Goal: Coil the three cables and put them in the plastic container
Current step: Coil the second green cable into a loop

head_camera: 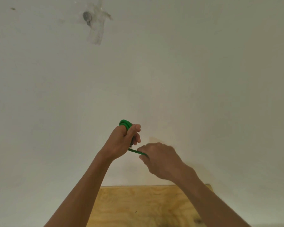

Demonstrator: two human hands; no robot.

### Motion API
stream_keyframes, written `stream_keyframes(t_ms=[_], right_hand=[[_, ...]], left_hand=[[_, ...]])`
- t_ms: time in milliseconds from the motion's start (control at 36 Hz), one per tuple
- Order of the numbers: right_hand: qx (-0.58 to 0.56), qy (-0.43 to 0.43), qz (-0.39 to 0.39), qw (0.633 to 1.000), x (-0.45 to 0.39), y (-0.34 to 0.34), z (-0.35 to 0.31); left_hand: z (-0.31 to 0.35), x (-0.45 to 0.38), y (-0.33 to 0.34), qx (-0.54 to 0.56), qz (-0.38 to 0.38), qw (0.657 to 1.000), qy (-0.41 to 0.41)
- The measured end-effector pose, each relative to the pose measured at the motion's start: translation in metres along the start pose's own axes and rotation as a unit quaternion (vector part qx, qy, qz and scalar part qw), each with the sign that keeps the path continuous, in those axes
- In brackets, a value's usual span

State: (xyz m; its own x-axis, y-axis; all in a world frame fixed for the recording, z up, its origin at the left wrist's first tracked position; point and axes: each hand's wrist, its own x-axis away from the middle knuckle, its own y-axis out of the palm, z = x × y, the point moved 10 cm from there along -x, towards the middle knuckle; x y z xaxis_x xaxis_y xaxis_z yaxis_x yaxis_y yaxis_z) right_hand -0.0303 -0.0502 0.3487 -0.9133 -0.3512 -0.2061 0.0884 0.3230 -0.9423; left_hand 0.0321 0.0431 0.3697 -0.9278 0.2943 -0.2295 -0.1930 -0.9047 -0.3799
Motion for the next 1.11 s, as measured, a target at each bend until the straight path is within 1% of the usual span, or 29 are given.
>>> stream_keyframes(t_ms=[56,111,167,194,250,278,306,333,361,417,444,472,528,583,611,639,722,778,833,944,1111], right_hand=[[0.1,-0.028,-0.003,0.995,-0.004,-0.014,-0.007],[0.158,-0.048,0.002,0.986,-0.01,-0.028,-0.011],[0.184,-0.064,0.001,0.981,-0.018,-0.041,-0.009],[0.179,-0.073,-0.006,0.981,-0.022,-0.047,-0.005],[0.134,-0.089,-0.016,0.987,-0.031,-0.054,0.002],[0.082,-0.092,-0.018,0.992,-0.035,-0.056,0.007],[-0.002,-0.088,-0.017,0.996,-0.039,-0.057,0.013],[-0.107,-0.08,-0.006,0.991,-0.042,-0.058,0.019],[-0.206,-0.067,0.011,0.976,-0.045,-0.059,0.027],[-0.348,-0.04,0.039,0.936,-0.046,-0.055,0.038],[-0.402,-0.031,0.038,0.914,-0.046,-0.049,0.039],[-0.452,-0.024,0.028,0.891,-0.045,-0.041,0.038],[-0.551,-0.023,-0.002,0.834,-0.042,-0.023,0.03],[-0.631,-0.02,-0.018,0.775,-0.036,-0.012,0.02],[-0.655,-0.018,-0.015,0.755,-0.034,-0.009,0.017],[-0.667,-0.016,-0.005,0.745,-0.033,-0.009,0.015],[-0.666,-0.017,0.065,0.743,-0.033,-0.016,0.018],[-0.66,-0.018,0.113,0.742,-0.034,-0.023,0.021],[-0.66,-0.014,0.144,0.737,-0.036,-0.027,0.024],[-0.666,-0.005,0.149,0.731,-0.041,-0.027,0.026],[-0.659,0.02,0.135,0.74,-0.047,-0.021,0.029]], left_hand=[[-0.01,0.0,0.006,-0.077,-0.017,0.997,-0.004],[-0.022,0.002,0.009,-0.149,-0.035,0.988,-0.026],[-0.034,0.007,0.011,-0.15,-0.063,0.985,-0.063],[-0.037,0.011,0.013,-0.137,-0.082,0.984,-0.075],[-0.039,0.018,0.02,-0.103,-0.119,0.984,-0.089],[-0.037,0.022,0.025,-0.081,-0.136,0.983,-0.091],[-0.033,0.025,0.03,-0.056,-0.151,0.983,-0.09],[-0.027,0.028,0.034,-0.026,-0.161,0.983,-0.087],[-0.022,0.029,0.037,0.011,-0.166,0.983,-0.083],[-0.015,0.032,0.04,0.104,-0.165,0.976,-0.094],[-0.012,0.033,0.04,0.151,-0.163,0.969,-0.103],[-0.009,0.034,0.041,0.193,-0.163,0.961,-0.109],[0.0,0.035,0.044,0.26,-0.168,0.945,-0.104],[0.006,0.035,0.046,0.297,-0.174,0.934,-0.095],[0.007,0.035,0.045,0.303,-0.176,0.932,-0.095],[0.007,0.034,0.044,0.303,-0.176,0.932,-0.097],[0.005,0.03,0.039,0.287,-0.162,0.94,-0.093],[0.006,0.025,0.035,0.282,-0.138,0.945,-0.087],[0.008,0.02,0.031,0.275,-0.111,0.951,-0.084],[0.009,0.012,0.025,0.258,-0.051,0.961,-0.087],[-0.004,0.008,0.021,0.275,0.046,0.956,-0.094]])
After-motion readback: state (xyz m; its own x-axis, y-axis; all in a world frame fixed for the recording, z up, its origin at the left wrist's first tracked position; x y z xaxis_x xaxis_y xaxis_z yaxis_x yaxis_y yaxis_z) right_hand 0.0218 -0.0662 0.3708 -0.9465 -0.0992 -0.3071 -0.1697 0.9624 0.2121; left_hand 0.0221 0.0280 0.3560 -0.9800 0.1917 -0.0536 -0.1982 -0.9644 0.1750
